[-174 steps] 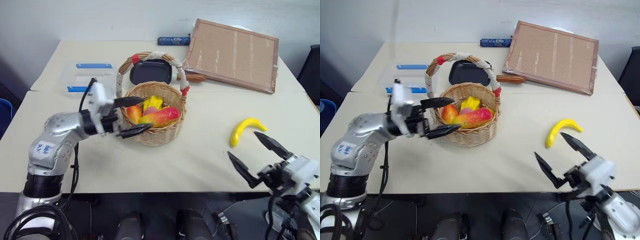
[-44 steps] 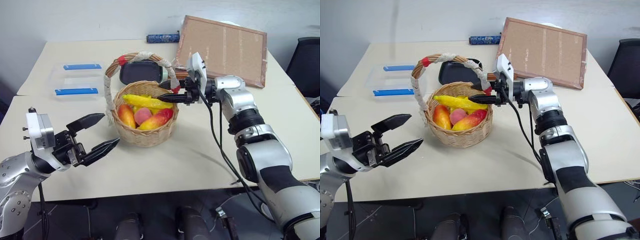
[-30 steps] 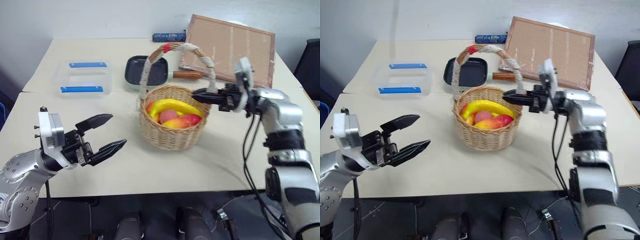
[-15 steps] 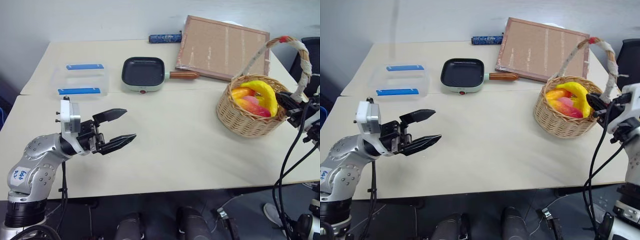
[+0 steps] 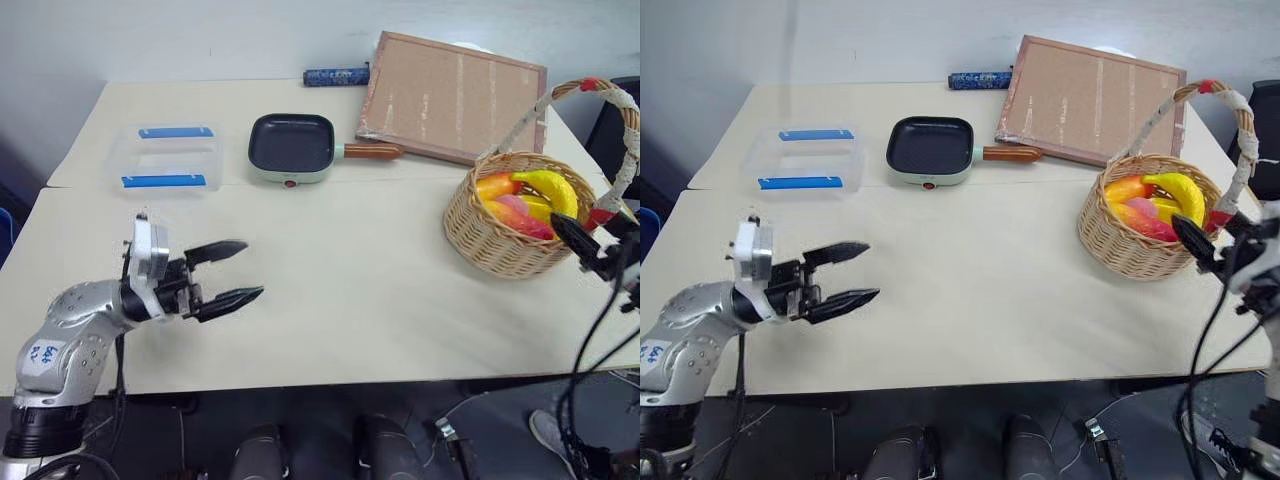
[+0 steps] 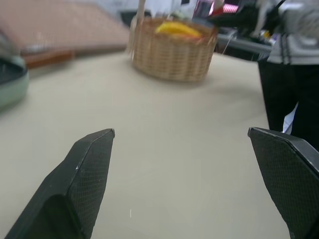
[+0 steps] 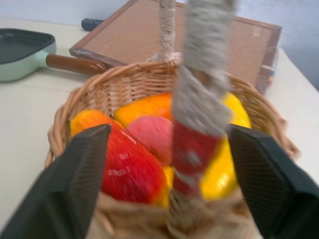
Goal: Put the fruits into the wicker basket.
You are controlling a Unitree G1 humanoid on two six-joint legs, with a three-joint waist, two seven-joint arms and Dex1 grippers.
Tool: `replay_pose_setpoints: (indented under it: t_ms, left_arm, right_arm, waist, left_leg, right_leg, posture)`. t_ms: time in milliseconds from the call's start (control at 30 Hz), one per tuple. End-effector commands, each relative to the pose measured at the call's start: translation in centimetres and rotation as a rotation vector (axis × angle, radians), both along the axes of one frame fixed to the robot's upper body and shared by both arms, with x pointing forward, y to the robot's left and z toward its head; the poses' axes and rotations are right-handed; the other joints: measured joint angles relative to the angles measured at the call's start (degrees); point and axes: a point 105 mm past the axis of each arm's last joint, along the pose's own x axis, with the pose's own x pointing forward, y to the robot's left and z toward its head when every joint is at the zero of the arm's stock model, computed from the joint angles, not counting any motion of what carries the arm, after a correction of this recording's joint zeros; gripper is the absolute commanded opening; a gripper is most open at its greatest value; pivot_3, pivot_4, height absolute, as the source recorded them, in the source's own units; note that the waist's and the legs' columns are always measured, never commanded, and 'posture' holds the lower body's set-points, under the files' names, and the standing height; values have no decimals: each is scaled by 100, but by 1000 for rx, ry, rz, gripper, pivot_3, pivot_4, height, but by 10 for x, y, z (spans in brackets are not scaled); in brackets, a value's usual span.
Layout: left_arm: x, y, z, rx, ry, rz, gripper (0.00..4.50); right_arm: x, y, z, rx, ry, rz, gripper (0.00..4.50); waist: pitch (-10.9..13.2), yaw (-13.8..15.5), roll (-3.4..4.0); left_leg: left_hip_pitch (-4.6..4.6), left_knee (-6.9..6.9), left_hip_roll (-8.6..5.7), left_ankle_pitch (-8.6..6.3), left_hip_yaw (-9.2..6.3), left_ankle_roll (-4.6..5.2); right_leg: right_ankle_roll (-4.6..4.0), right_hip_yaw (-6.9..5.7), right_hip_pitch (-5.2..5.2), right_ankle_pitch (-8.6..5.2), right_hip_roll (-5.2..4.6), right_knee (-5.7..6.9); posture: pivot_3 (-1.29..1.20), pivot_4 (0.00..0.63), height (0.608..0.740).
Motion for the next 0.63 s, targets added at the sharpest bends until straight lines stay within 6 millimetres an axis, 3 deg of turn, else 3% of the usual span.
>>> replay_pose_setpoints:
  t_ms: [33,100,200,267,333,467,633]
  left_arm:
    - [-4,19,-2,72,-90,133,4500]
    - [-10,22,-5,86,-108,169,4500]
    - [-24,23,-10,100,-98,182,4500]
    - [-28,23,-13,118,-105,189,4500]
    - [-30,23,-14,133,-123,195,4500]
    - [-39,25,-15,191,-220,238,4500]
    - [-40,29,-20,264,-262,271,4500]
  right_arm:
    - [-33,14,22,-109,-88,139,4441]
    - [-44,20,14,-146,-88,194,4441]
    - [-58,60,-42,-293,124,497,4441]
    - [-62,77,-58,-309,146,619,4441]
    - [-55,86,-62,-257,129,641,4441]
    - [-25,150,-89,-312,10,893,4441]
    - [-6,165,-99,-327,-40,939,4441]
  waist:
    - [-2,1,-3]
    - [-2,-1,-4]
    - [-3,-12,-6]
    - [-7,-19,-13]
    - [-7,-28,-11]
    - [-20,-103,-36]
    - [-11,7,2]
  left_leg:
    - [-2,1,0,0,0,1]
    - [7,-3,4,-2,-11,0]
    - [7,-1,3,-5,-14,6]
    - [15,-4,5,-9,-18,7]
    - [19,-3,6,-9,-20,5]
    - [35,2,12,-7,-16,7]
    - [23,3,10,-9,-15,-3]
  right_leg:
    - [0,1,-1,0,0,-4]
    - [0,-4,11,0,1,-4]
    - [0,1,12,0,-3,-7]
    - [0,-1,19,0,-2,-6]
    - [-2,3,16,-1,-3,-6]
    - [-11,9,16,0,-4,-5]
    - [-22,-14,4,0,-6,15]
  posture:
    - [0,150,740]
    - [0,150,740]
    - [0,150,740]
    - [0,150,740]
    - [0,150,740]
    - [0,150,740]
    - [0,150,740]
